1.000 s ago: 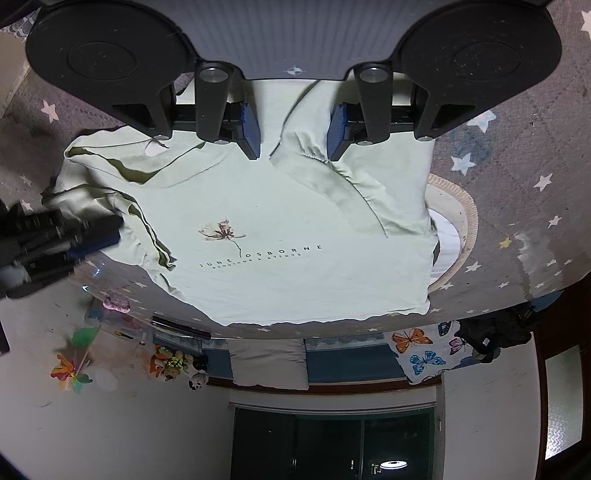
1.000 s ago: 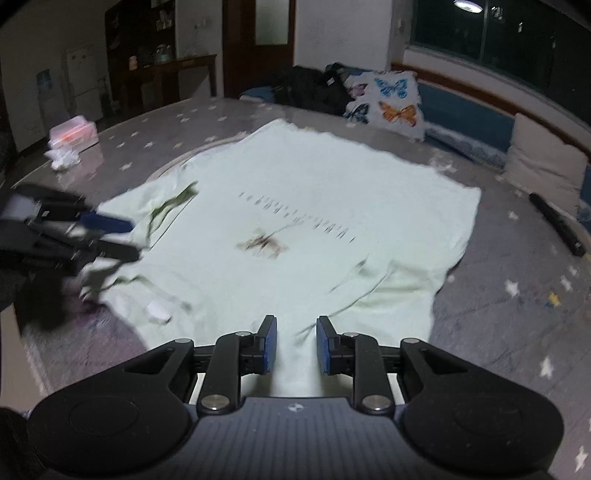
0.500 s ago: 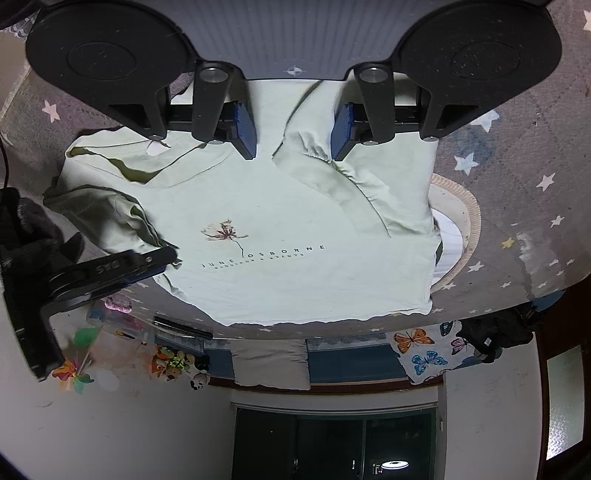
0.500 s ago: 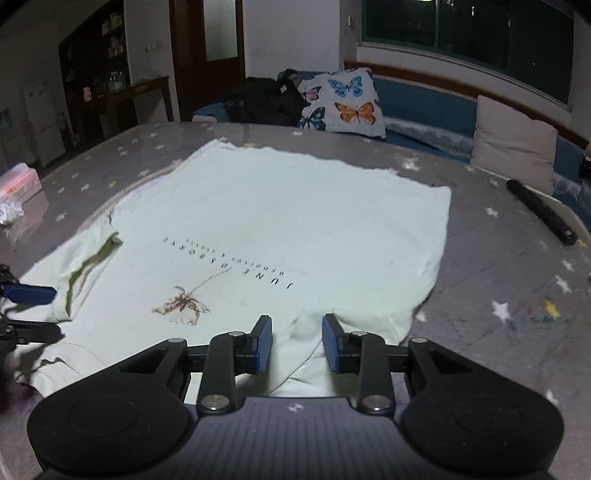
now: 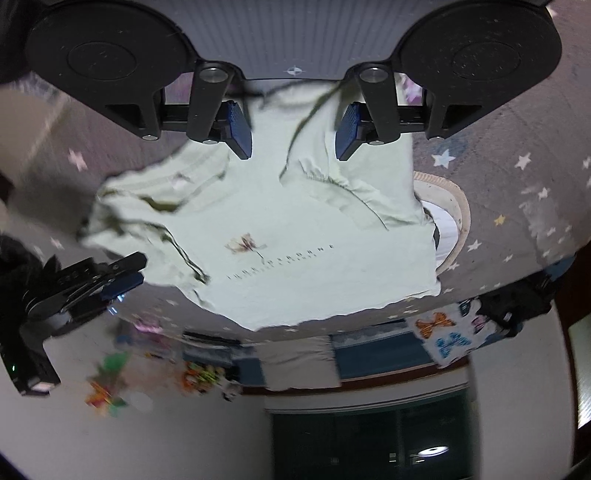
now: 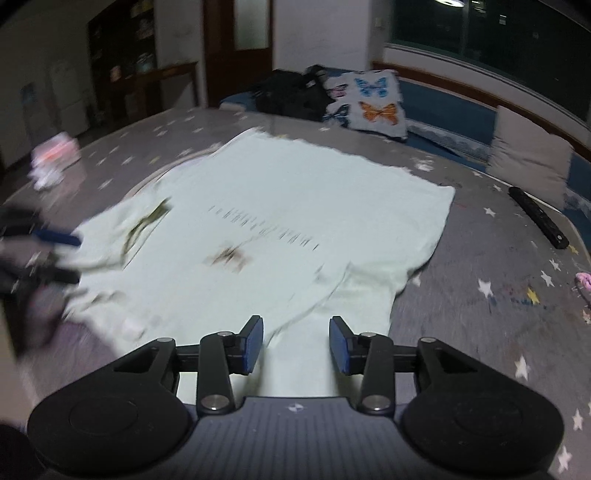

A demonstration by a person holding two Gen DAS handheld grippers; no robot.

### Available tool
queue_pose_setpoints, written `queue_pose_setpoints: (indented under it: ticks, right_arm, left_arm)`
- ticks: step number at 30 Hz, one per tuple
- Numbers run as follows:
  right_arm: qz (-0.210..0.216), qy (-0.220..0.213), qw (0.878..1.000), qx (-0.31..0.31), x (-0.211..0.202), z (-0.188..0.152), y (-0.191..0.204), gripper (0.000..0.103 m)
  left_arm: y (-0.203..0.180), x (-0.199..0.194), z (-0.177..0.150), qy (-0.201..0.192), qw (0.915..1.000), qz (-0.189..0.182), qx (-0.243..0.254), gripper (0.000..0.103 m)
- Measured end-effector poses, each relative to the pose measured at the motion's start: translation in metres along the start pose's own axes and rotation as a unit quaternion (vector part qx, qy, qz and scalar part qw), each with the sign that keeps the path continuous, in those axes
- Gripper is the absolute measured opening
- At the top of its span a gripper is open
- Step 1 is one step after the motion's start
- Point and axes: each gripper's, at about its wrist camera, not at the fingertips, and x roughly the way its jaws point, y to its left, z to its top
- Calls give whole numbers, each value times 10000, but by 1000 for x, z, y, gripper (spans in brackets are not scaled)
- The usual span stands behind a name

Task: Fold clothes
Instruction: 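Move both grippers to the shirt hem and close them on it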

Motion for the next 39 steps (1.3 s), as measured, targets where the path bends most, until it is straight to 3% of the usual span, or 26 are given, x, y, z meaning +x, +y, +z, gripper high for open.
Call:
queue_pose_setpoints:
  ticks: [2, 8, 16, 21, 23, 25, 31, 33, 37, 39]
  right_arm:
    - [71, 98, 9998, -151, -10, -8, 6, 50]
    - [225, 367, 9971, -632, -24, -27, 24, 54]
    - [147, 518, 9943, -923, -21, -34, 26, 54]
    - [164, 587, 9935, -960, -16, -36, 20, 54]
    - [200, 587, 9933, -974, -15, -36, 18, 53]
    - [246, 625, 9925, -1019, -15, -36, 17, 52]
    - [366, 713, 9899, -1168, -15, -37, 15, 51]
    - [358, 726, 9899, -1163, -14, -36, 13, 47]
    - [261, 721, 9913, -1066, -14, -35, 7, 24]
    - [174, 691, 9922, -1026, -14, -35, 6, 22]
  left_arm:
    - [-1, -7, -4, 54, 9996, -38, 288, 55]
    - [0, -12, -12, 220, 9950, -46, 977, 55]
    - [15, 4, -14, 461, 9908, -255, 1249, 55]
    - [24, 10, -10, 473, 9888, -616, 1274, 43]
    - [26, 13, -8, 492, 9879, -735, 1277, 24]
    - [26, 14, -7, 530, 9865, -816, 1318, 16]
    - [27, 15, -5, 544, 9837, -884, 1467, 19]
    - [28, 15, -5, 553, 9831, -912, 1489, 21]
    - [32, 18, -3, 591, 9829, -981, 1443, 22]
    - [31, 19, -2, 578, 9835, -969, 1412, 18]
